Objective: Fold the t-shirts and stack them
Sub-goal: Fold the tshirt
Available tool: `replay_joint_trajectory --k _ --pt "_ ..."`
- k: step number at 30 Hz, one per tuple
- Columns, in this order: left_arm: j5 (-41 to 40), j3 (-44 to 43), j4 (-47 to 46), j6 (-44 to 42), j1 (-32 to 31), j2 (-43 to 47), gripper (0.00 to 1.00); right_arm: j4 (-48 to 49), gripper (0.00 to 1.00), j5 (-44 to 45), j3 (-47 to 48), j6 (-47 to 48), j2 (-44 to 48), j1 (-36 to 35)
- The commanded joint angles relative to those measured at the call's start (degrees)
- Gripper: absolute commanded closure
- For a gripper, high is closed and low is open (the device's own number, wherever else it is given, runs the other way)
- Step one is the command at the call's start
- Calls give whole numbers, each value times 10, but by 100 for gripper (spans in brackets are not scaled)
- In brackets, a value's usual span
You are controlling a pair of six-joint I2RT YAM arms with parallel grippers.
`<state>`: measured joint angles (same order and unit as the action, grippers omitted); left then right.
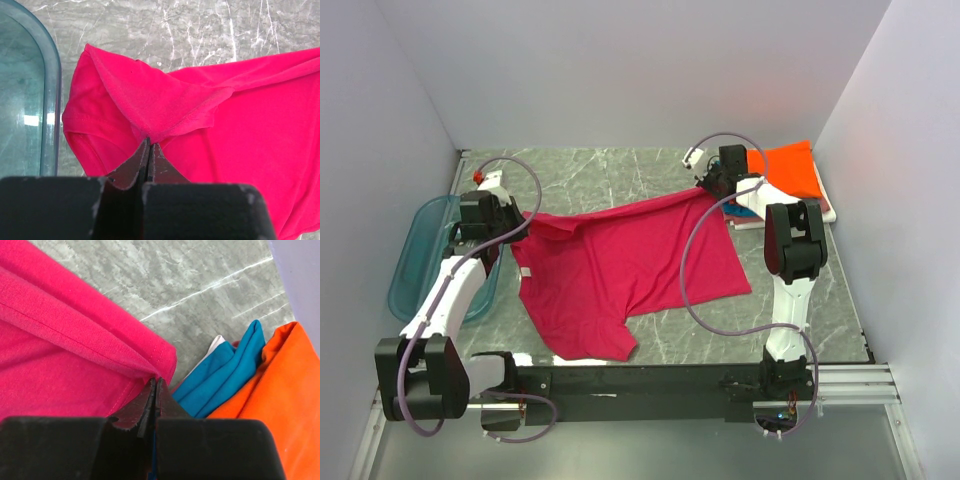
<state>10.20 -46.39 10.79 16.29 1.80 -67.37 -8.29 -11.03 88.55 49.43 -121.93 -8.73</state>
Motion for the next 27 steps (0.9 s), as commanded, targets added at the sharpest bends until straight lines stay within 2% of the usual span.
replay_joint_trajectory --k 1,14,25,27 --pt "-17 2 -9 11 -3 24 99 6 100 0 -4 8 42 6" --pt "-40 2 -5 6 -3 30 99 6 100 -8 -23 14 60 6" --pt "-27 1 5 8 -4 44 99 2 100 -7 -28 16 66 7" --pt "-23 4 8 10 -4 51 99 -1 93 -7 -28 17 67 7"
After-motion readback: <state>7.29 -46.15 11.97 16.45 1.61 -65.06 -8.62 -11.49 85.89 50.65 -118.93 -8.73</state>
